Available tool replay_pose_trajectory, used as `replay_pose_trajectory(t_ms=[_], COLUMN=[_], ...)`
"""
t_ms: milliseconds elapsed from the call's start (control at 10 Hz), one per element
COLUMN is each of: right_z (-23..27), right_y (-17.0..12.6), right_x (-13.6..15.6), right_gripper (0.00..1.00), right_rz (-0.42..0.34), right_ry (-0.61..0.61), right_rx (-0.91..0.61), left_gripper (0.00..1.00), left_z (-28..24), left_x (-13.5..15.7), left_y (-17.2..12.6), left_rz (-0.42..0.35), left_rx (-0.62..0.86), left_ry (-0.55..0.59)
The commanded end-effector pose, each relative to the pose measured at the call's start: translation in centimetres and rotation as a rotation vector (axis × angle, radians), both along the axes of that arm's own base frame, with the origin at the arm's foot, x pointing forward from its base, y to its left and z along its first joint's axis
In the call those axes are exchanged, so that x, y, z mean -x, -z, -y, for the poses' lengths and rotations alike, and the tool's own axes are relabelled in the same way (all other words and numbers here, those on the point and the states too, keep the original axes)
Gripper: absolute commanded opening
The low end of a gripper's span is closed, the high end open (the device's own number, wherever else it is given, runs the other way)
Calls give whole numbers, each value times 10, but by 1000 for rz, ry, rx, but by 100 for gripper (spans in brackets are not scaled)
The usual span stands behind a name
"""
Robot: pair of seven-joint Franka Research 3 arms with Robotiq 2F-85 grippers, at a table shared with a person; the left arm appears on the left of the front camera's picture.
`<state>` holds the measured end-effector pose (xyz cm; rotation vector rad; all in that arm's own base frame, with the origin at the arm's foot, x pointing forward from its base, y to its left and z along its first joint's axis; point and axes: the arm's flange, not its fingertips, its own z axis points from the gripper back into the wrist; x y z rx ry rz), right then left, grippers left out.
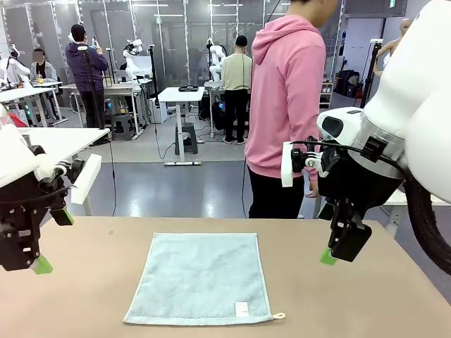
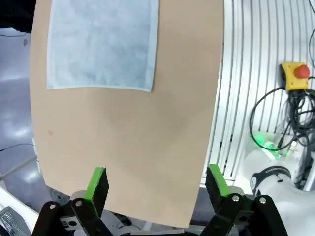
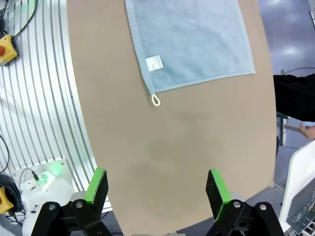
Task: Fold the towels and place them in the basket.
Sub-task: When a person lays out a Towel with hook on the table, fold it in half twice.
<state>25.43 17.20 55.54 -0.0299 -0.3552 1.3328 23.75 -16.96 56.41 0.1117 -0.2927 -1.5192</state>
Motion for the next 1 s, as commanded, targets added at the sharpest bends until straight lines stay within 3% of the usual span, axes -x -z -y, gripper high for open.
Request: replay_pose_trajectory(t_ms=[0, 400, 900], right_z=[-13, -44, -76], right_y=[20, 79, 150], right_x=[-11, -32, -56], right_gripper=[100, 100, 100], right_rz=[-11, -86, -145], right_ry=[-64, -191, -294], right_rx=[5, 46, 92], left_gripper=[100, 100, 100], left_z=[5, 23, 46], left_x=[-19, -60, -103], left_y=[19, 81, 172], left_rz=[-60, -92, -203], left_rx=[33, 89, 83], left_ry=[15, 7, -5])
